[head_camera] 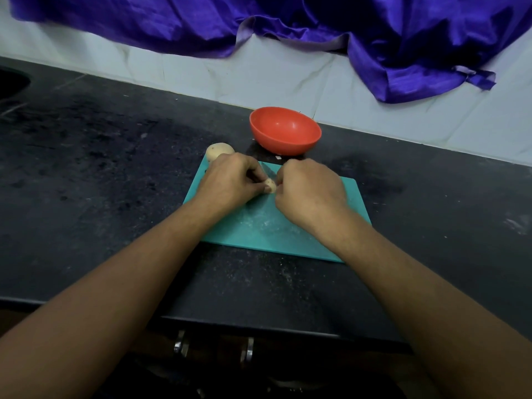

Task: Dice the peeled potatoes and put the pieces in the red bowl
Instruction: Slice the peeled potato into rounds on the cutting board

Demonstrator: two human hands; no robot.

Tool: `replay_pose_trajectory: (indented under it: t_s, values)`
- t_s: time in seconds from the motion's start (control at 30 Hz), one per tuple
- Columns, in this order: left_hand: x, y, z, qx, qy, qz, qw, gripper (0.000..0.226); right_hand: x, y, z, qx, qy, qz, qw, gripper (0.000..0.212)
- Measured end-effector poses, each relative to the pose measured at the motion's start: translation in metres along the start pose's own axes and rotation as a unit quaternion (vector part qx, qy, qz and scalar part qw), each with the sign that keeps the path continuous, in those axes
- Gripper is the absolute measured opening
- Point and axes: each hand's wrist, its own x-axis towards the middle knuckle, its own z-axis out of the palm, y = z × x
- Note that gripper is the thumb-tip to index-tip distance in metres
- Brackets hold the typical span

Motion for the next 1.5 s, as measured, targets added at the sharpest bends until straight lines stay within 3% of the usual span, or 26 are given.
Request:
replay_pose_trajectory:
  t_s: [0.17,0.5,0.6,0.7,0.77,0.87,1.07,1.5]
  values:
    - [0.000,0.002,-0.001,0.001,0.001,-0.005,1.000,0.032,-0.022,-0.003,0.021,-0.043,0.013,-0.019,0.999,0.029]
    - [0.001,0.001,0.000,0.011,-0.001,-0.014,1.000,0.019,-0.037,0.024,0.032,-0.043,0.016,-0.032,0.998,0.043]
    - [0.001,0.002,0.000,0.007,-0.004,-0.012,1.000,0.015,-0.035,0.037,0.037,0.083,0.022,0.033,0.996,0.036]
    - [0.001,0.000,-0.002,-0.005,-0.015,-0.011,1.000,0.014,-0.026,0.047,0.043,0.271,0.006,0.083,0.959,0.027]
    - [0.001,-0.001,-0.003,-0.010,-0.019,-0.008,1.000,0.014,-0.022,0.050,0.041,0.318,0.015,0.086,0.944,0.023]
    - [0.000,0.000,-0.002,-0.010,-0.016,-0.008,1.000,0.016,-0.022,0.045,0.034,0.279,0.061,0.067,0.956,0.023]
    - [0.002,-0.003,0.001,-0.006,-0.001,-0.010,1.000,0.017,-0.032,0.023,0.036,0.125,0.072,0.024,0.989,0.032]
    - [0.003,-0.004,0.000,-0.024,-0.003,-0.006,1.000,0.013,-0.035,0.015,0.050,0.038,0.090,-0.021,0.995,0.048]
